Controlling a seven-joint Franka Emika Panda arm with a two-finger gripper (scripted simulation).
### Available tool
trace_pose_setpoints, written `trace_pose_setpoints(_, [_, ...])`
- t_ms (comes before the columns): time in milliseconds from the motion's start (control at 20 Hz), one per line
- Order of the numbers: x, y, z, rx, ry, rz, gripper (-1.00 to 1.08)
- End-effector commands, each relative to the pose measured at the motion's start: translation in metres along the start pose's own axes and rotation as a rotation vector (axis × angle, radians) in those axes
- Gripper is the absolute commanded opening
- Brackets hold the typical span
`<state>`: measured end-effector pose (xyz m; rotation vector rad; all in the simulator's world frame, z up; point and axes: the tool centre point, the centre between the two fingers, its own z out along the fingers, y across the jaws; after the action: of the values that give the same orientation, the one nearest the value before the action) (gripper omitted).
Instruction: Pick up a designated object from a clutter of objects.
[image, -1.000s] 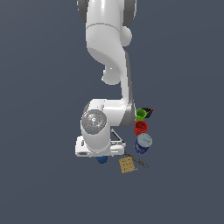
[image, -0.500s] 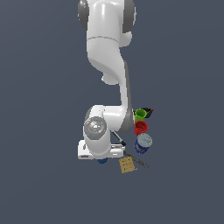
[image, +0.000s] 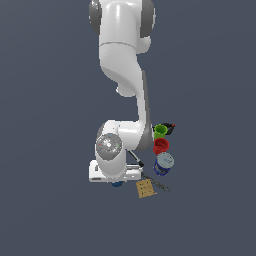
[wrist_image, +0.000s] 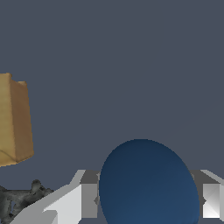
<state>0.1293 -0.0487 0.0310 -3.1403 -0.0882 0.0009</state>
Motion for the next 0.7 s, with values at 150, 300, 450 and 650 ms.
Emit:
trace_pose_setpoints(150, [-0.001,-0.001,-0.002,0.000,0.000,0.000,-1.00])
trace_pose_setpoints(300, [-0.003,-0.002,-0.007,0.000,0.000,0.000,-1.00])
trace_pose_setpoints(450, [-0.008,-0.005,-0.015,0.000,0.000,0.000,-1.00])
trace_pose_setpoints(650, [-0.016,-0.009,-0.033,0.000,0.000,0.000,-1.00])
